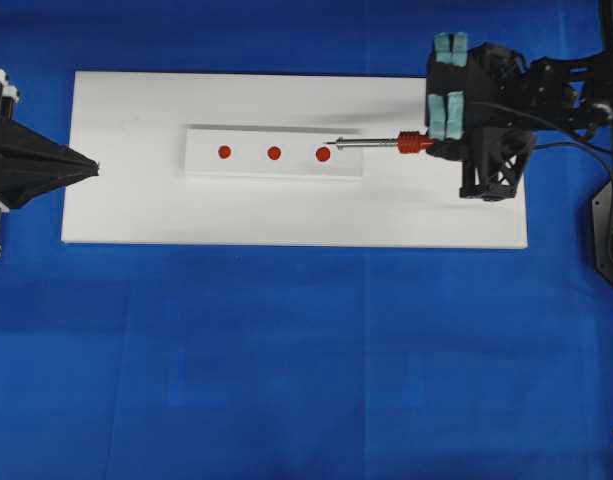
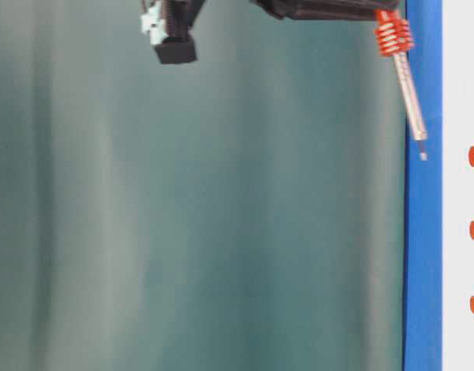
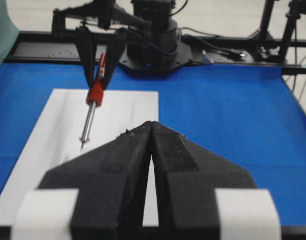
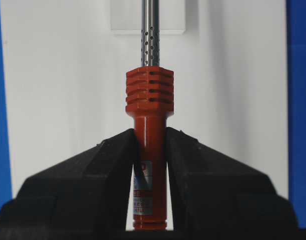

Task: Touch the tip of the soldering iron to the mark.
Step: 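Lower the iron tip onto the right red dot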

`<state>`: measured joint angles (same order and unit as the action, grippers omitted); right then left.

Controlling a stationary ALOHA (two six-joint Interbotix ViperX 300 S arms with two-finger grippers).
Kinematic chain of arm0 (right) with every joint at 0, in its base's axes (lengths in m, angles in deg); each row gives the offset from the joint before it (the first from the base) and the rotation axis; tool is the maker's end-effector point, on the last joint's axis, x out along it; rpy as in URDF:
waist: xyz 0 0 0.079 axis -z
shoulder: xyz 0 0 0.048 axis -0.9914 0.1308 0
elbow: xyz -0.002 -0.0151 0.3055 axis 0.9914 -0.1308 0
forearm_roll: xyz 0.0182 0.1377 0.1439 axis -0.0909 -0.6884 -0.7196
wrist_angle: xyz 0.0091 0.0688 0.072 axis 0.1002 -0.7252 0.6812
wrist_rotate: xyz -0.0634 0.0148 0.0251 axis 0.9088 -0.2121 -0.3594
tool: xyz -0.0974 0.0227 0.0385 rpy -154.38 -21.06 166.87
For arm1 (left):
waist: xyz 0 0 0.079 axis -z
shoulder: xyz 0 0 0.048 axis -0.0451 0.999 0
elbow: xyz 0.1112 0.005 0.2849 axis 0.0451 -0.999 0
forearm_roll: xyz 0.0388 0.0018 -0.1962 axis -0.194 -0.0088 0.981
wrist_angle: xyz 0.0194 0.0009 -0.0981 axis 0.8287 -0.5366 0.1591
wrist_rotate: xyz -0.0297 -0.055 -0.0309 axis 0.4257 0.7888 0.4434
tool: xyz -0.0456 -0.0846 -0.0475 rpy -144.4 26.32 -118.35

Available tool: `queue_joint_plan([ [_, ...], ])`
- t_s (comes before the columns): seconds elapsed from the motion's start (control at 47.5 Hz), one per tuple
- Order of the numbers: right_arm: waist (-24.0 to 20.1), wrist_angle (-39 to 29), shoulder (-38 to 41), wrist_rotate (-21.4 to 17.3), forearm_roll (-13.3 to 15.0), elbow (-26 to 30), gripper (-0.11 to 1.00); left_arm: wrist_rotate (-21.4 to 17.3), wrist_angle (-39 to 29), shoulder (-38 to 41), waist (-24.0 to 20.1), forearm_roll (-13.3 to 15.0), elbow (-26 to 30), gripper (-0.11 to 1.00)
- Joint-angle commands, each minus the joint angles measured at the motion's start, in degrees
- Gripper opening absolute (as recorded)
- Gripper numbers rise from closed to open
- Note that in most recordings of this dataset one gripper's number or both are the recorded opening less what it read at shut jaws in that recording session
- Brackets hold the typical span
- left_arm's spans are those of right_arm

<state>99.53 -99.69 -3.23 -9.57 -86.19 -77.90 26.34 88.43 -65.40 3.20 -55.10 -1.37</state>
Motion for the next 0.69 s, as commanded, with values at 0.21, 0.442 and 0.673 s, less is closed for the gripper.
queue_joint_plan([
  [0.21,-0.2,4.6,3.1,-0.1,-0.4,-1.4,0.06,0.0,0.4,0.4,0.2,-0.1,0.4,0.00],
  [0.442,-0.3,5.4,4.0,0.0,-0.4,-1.8,0.06,0.0,0.4,0.4,0.2,0.0,0.5,0.00],
  [0.673,-0.3,5.4,4.1,-0.1,-0.4,-1.8,0.06,0.0,0.5,0.4,0.2,0.0,0.5,0.00],
])
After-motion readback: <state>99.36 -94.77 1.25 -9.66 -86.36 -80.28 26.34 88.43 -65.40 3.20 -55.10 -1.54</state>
